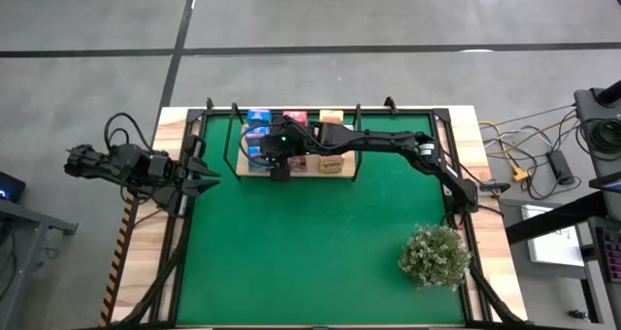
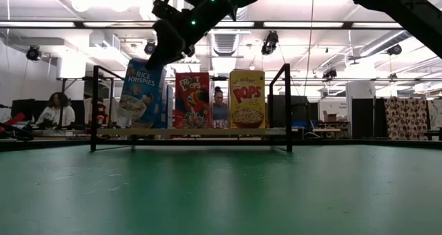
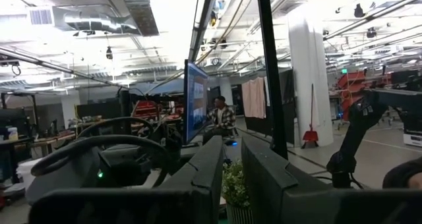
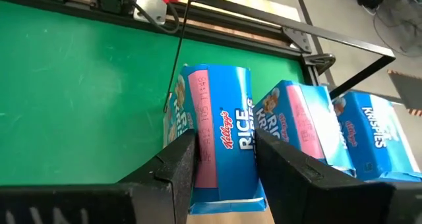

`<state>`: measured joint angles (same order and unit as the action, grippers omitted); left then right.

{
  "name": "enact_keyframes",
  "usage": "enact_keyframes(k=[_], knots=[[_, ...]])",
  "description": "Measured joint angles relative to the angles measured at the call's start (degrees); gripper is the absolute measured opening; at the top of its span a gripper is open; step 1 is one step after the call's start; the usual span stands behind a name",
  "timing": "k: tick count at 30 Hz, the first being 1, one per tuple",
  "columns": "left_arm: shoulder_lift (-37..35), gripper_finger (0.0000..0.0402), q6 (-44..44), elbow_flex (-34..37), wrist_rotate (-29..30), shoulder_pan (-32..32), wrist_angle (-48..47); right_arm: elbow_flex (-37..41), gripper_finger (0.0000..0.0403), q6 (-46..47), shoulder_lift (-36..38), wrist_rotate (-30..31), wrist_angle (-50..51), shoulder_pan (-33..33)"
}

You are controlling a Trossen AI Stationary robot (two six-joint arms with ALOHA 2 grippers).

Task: Stack cereal on shelf
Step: Put the blue cereal box on the shelf aligned with the other blue cereal box

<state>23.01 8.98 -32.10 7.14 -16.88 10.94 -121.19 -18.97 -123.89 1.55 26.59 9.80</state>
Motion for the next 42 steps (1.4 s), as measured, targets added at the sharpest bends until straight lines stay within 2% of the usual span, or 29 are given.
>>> enact_keyframes(k=[17,24,32,36,42], knots=[[0.21,0.004,-0.02,0.0,0.85,-0.02,-1.65,0.82,0.0201,1.12,0.02,0.07,-0.22,0.35],[2.14,0.004,-2.32,0.0,9.39,-0.04,-6.43,-0.88,0.0203,-0.12,2.34,0.05,1.9,-0.4],[6.3,0.0041,-8.28,0.0,21.25,0.06,-12.39,-0.69,0.0203,-1.92,12.35,-0.12,11.91,-3.56],[8.83,0.0057,-9.02,-0.16,24.42,1.14,-12.73,3.31,0.02,0.68,18.02,-0.12,15.51,-4.65],[13.28,0.0115,-12.14,-4.39,24.3,3.29,-22.11,17.67,0.0185,2.46,26.34,-0.3,11.89,-6.69]])
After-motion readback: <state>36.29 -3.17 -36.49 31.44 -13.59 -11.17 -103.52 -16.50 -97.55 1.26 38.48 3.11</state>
